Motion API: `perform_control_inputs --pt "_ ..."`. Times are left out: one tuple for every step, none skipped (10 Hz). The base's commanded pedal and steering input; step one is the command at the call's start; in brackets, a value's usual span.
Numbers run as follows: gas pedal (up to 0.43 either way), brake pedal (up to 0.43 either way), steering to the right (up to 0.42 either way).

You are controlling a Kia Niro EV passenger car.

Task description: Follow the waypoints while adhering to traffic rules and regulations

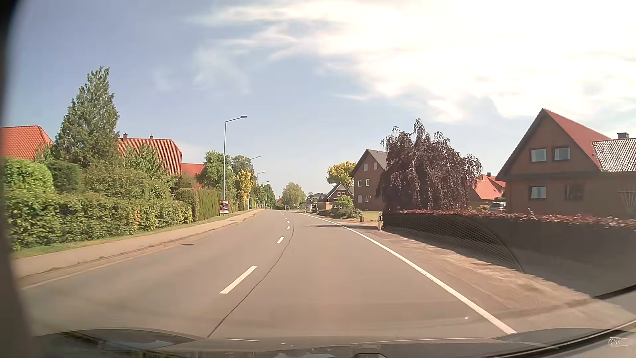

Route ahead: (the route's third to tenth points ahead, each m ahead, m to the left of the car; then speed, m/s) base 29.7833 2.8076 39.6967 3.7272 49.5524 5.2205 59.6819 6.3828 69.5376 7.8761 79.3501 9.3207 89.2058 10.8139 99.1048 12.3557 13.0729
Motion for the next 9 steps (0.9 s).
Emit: perform_control_inputs --pt "0.177 0.0 -0.017" --pt "0.177 0.0 -0.018" --pt "0.177 0.0 -0.019" --pt "0.177 0.0 -0.02" --pt "0.177 0.0 -0.02" --pt "0.177 0.0 -0.021" --pt "0.177 0.0 -0.022" --pt "0.177 0.0 -0.023" --pt "0.177 0.0 -0.022"
